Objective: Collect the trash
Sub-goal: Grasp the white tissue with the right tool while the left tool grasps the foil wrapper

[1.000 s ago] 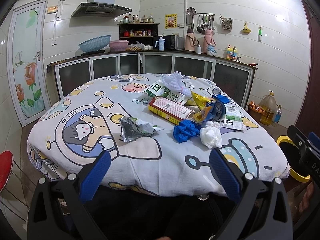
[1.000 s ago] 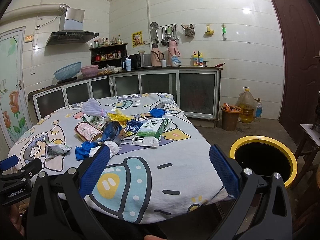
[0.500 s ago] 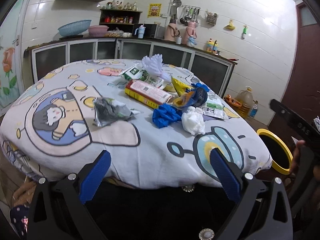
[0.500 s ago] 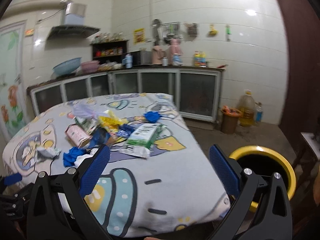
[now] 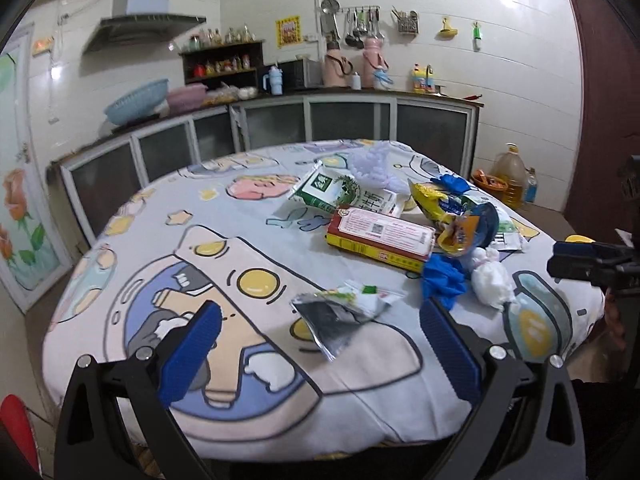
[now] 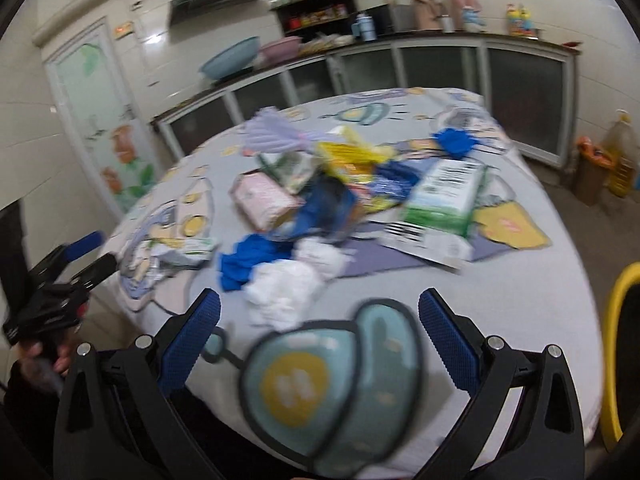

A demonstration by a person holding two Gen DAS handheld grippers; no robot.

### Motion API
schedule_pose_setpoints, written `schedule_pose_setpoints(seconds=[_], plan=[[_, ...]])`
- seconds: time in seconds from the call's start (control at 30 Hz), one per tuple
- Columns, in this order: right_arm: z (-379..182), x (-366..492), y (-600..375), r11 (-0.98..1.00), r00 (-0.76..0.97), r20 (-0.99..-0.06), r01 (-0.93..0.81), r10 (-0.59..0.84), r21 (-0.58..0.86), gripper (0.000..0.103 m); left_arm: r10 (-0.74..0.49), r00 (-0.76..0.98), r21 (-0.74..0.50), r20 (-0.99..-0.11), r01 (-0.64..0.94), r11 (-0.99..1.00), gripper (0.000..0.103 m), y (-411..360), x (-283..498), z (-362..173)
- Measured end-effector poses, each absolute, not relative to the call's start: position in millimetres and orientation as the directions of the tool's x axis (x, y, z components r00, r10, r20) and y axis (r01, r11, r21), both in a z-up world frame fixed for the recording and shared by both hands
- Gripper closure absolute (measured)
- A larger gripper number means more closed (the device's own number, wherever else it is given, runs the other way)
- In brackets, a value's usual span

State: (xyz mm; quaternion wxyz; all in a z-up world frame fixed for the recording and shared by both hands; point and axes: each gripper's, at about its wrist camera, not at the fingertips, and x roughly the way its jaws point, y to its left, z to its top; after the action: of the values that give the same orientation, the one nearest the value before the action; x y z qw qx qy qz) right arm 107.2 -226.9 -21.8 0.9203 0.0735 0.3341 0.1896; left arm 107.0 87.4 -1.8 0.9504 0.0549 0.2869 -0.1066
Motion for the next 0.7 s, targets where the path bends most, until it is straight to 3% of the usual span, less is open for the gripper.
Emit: schedule_pose_setpoints(seconds=[0.4, 0.7], plan=[[-39, 135, -192, 0.912, 0.632, -0.666, -0.351, 0.397, 0.211, 0.008, -0.252, 0.732, -0.109, -0.634, 0.237, 0.965, 0.007, 98, 169, -32], [-54, 154, -187, 0.913, 0.595, -0.699, -0.335, 0.395, 0.231, 0.008, -0.317, 0.685, -0.138, -0.656, 0.304, 0.943, 0.008, 78, 195, -50]])
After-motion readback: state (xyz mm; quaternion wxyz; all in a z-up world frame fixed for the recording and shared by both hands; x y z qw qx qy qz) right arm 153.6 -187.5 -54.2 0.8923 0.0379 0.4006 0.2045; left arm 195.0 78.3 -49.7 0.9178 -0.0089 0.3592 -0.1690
